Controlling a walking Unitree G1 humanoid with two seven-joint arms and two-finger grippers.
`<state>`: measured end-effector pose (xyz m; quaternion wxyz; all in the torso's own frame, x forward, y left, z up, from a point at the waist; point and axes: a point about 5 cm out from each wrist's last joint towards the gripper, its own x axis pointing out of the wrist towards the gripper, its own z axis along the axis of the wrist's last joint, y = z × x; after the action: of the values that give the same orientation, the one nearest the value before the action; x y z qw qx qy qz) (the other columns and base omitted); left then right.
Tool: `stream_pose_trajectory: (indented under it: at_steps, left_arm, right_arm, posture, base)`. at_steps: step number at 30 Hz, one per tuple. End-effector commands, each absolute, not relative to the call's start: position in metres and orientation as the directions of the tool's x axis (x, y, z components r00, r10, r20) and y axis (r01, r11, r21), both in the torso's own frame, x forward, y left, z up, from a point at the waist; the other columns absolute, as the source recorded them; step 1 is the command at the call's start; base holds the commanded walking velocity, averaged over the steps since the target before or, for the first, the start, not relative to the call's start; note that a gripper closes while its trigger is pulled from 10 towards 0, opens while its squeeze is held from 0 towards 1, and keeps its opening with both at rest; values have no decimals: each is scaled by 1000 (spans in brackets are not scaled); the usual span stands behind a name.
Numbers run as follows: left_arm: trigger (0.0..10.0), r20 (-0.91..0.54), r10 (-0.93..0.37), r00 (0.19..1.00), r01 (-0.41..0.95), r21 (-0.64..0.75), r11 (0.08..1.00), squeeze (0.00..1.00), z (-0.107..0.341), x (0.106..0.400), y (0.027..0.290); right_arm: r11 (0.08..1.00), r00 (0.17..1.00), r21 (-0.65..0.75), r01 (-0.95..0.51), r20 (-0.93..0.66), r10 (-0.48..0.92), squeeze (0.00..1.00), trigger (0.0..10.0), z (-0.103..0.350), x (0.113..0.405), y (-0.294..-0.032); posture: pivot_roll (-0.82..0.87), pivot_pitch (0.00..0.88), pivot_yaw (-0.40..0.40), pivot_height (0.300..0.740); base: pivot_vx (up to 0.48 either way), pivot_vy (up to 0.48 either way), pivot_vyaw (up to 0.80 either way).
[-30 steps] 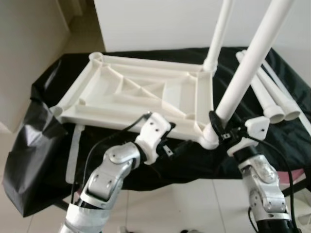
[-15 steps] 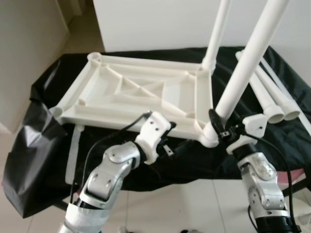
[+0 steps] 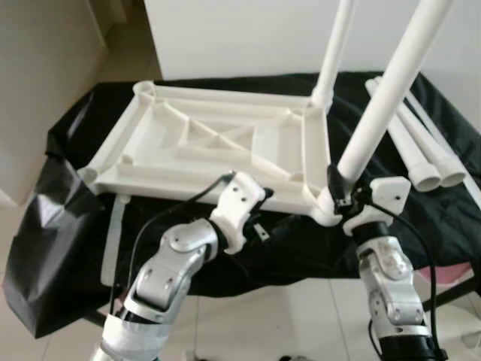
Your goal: Building children table
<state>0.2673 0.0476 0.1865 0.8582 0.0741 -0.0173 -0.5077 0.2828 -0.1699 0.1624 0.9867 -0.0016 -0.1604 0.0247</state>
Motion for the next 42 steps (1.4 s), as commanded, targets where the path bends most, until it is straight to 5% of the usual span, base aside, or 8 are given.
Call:
stream_pose_trajectory:
  at_steps: [1,14,26,42]
  left_arm:
    - [10000,-38,-871,490,865,144,480,0,189,267,44]
    - [10000,-30,-874,486,867,141,478,0,190,266,42]
    - [10000,-28,-878,478,872,136,471,0,190,266,40]
    - [10000,-31,-886,462,880,140,454,0,191,266,38]
  right_arm:
    - [1000,983,-5,23,184,-21,0,10000,135,283,-172]
    - [979,960,19,202,192,-202,0,10000,137,291,-175]
    - [869,861,101,484,124,-493,0,10000,133,301,-203]
    - [805,799,126,580,105,-592,0,10000,138,316,-200]
  posture:
    - [-56,99,13,740]
    - [-50,88,-2,740]
    - [-51,71,-1,740]
    - [-45,60,10,740]
  base:
    - [0,0,0]
    - [0,0,0]
    - [0,0,0]
    - [0,0,0]
